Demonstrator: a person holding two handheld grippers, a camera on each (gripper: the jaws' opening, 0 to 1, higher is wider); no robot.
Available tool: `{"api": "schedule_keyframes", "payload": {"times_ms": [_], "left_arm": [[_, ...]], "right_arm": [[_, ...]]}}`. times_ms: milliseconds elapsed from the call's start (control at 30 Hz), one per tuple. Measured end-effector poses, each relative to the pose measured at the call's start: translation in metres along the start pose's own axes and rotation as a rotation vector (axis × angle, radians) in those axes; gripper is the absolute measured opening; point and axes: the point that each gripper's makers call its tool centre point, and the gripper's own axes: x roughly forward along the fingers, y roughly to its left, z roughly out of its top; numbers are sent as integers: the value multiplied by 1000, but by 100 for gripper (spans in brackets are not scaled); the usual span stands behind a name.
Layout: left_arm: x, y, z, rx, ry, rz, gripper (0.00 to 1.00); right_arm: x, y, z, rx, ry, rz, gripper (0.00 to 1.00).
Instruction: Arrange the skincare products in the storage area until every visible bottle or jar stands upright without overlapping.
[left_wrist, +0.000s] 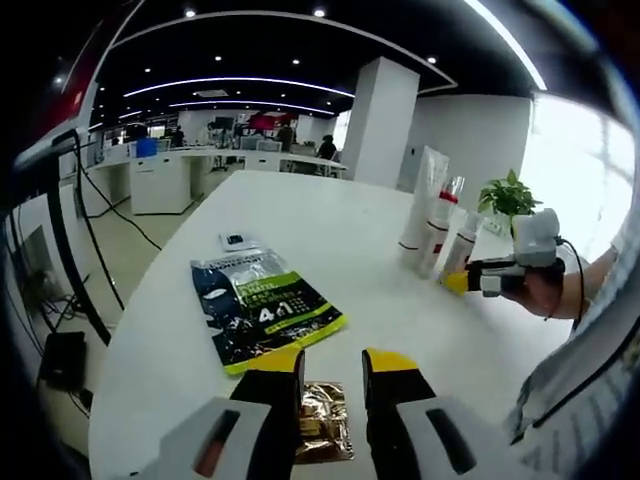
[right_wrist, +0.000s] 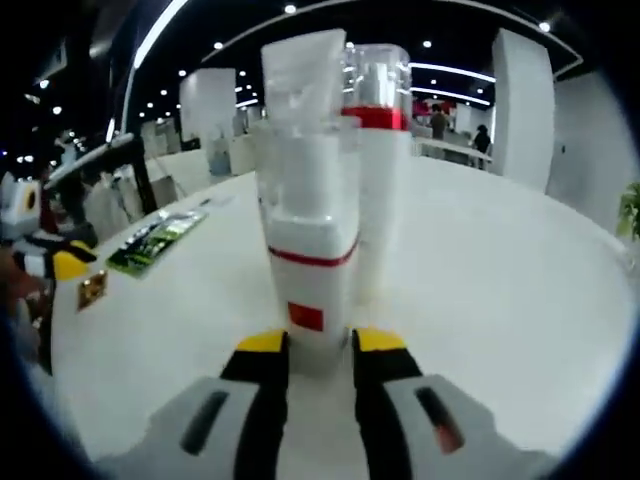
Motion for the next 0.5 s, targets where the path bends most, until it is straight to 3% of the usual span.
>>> {"api": "schedule_keyframes", "payload": {"times_ms": [267,500], "left_arm": [[1,2,-4,-8,3,23,24],[1,-4,-1,-1,-3,30,24]], "right_arm": [[-18,-1,-2,-21,-11,21,25],[-19,-2,-3,-22,-4,37,24]]}}
